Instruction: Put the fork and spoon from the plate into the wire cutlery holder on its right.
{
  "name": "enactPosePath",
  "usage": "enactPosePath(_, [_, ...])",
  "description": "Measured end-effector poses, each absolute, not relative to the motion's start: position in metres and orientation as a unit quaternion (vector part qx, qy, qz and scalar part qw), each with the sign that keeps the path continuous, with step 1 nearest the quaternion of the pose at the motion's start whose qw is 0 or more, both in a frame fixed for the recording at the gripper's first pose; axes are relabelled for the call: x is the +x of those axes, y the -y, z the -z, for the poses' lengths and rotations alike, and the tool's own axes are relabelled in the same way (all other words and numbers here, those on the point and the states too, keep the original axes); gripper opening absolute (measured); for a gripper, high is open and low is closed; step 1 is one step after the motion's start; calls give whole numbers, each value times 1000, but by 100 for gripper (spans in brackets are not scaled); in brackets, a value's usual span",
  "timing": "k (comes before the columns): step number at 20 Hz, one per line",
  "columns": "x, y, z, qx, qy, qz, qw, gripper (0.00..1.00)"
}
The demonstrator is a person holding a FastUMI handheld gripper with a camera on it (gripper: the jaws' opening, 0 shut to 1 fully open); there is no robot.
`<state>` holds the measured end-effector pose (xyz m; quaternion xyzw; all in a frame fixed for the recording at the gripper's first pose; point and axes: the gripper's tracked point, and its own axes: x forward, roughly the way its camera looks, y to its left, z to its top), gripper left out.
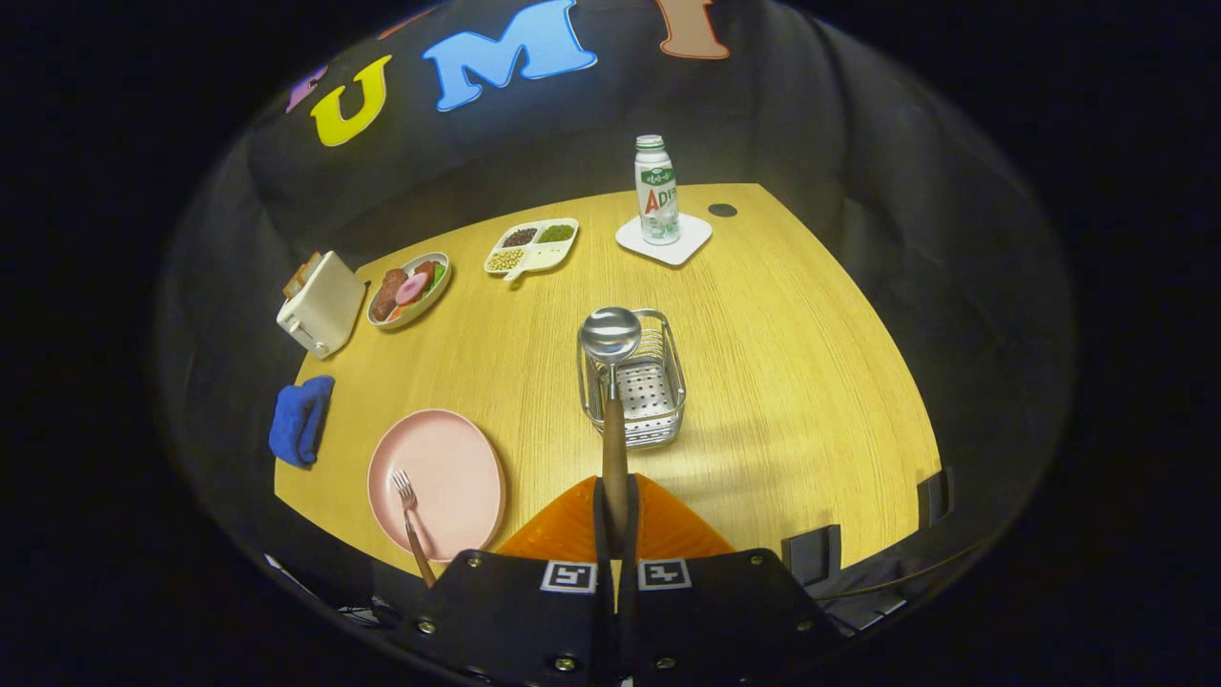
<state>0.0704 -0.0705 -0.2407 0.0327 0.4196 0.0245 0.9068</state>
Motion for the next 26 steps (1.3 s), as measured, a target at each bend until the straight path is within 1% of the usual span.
enactPosePath(7, [71,73,240,18,-431,-24,902,2])
enactPosePath(9, [74,74,239,15,-427,-24,904,8])
enactPosePath(11, [78,76,234,8,-421,-23,907,8])
enactPosePath(12, [80,75,230,7,-416,-23,909,11])
enactPosePath(16, [88,76,217,7,-396,-19,918,11])
enactPosePath(17, [90,76,213,7,-391,-17,920,13])
enactPosePath(21, [93,74,200,0,-367,-13,930,15])
enactPosePath(26, [89,66,195,-3,-353,-19,935,15])
